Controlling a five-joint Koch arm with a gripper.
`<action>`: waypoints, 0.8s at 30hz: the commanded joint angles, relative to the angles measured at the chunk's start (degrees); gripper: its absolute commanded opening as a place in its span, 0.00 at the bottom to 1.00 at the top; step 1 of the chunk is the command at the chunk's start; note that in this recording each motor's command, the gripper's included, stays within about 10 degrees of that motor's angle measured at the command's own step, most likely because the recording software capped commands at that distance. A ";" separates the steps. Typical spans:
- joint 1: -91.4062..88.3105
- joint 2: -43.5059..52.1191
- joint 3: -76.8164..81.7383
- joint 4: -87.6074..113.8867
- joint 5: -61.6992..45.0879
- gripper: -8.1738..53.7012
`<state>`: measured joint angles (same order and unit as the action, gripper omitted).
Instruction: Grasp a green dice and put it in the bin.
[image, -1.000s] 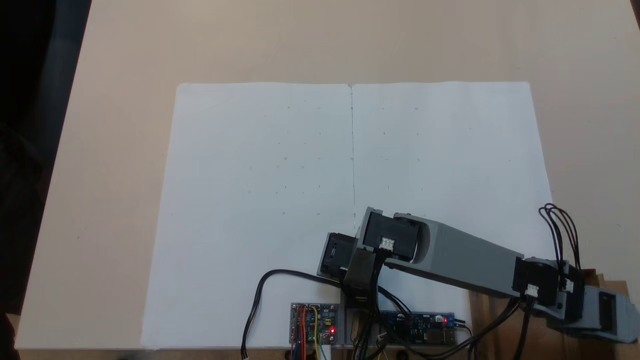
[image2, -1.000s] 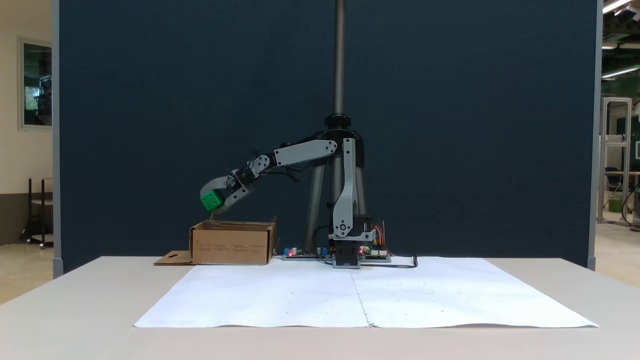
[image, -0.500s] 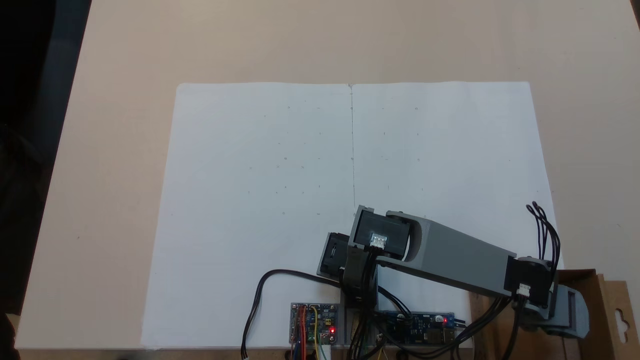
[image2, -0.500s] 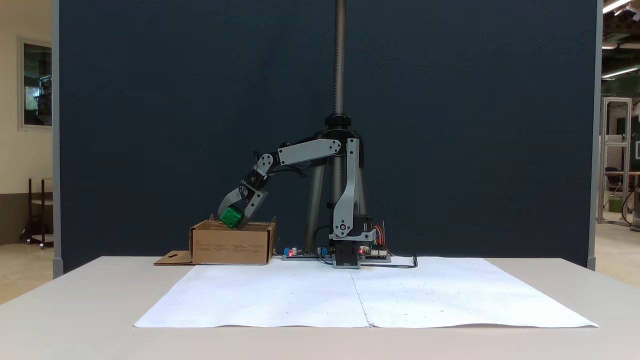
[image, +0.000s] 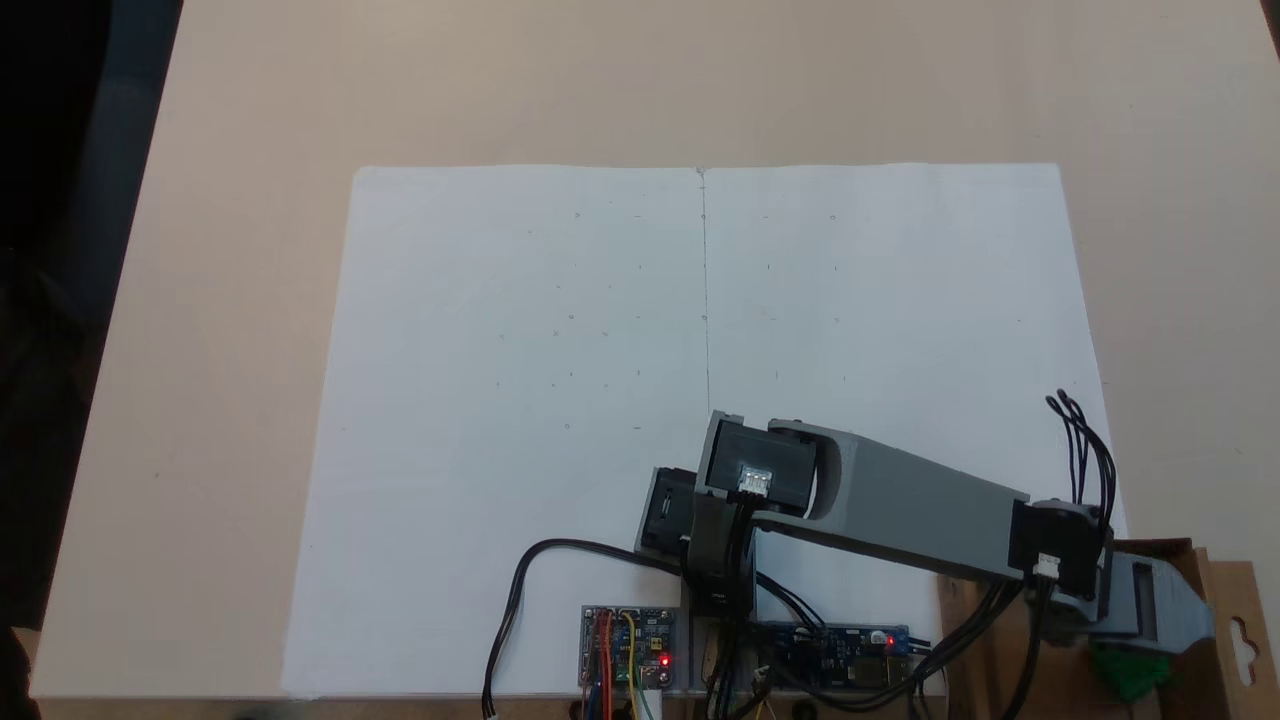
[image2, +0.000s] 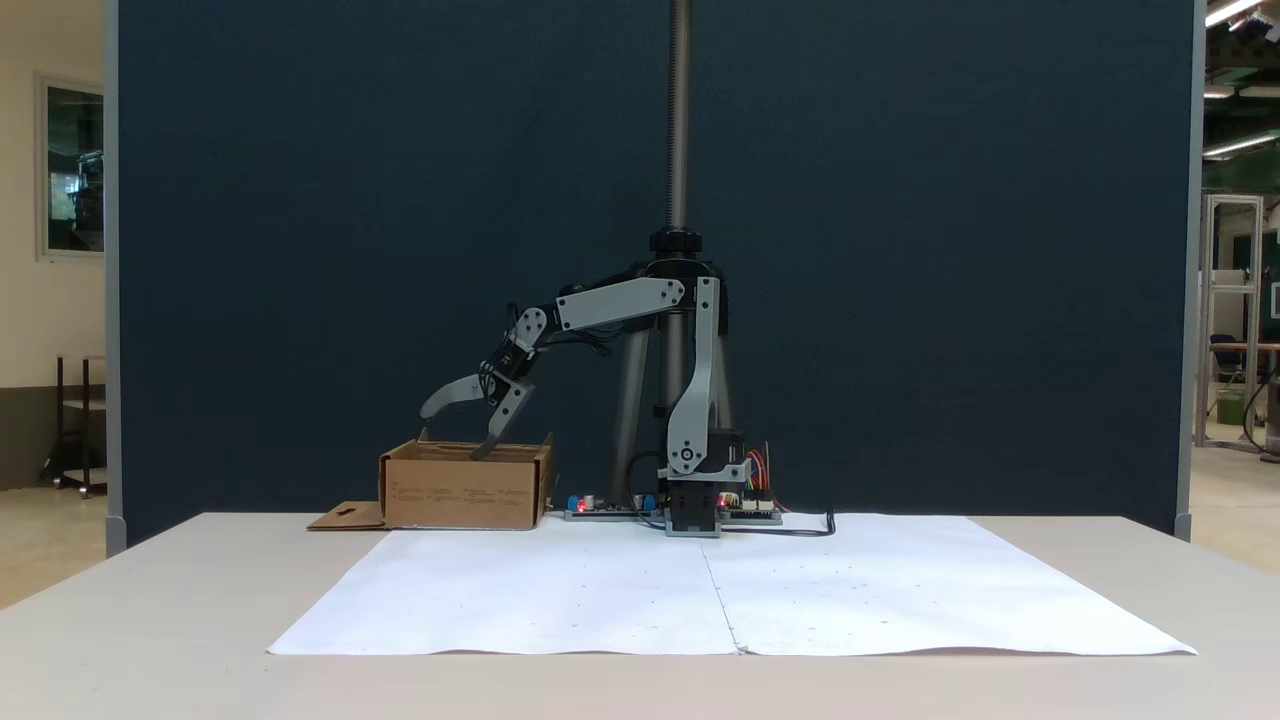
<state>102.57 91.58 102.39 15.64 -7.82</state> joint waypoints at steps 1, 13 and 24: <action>-1.05 4.13 -1.41 -2.37 -4.22 0.85; -26.72 26.37 -1.41 -2.72 7.73 0.81; -60.91 33.93 -1.32 -2.72 7.73 0.84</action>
<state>44.38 123.84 102.39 15.56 -3.87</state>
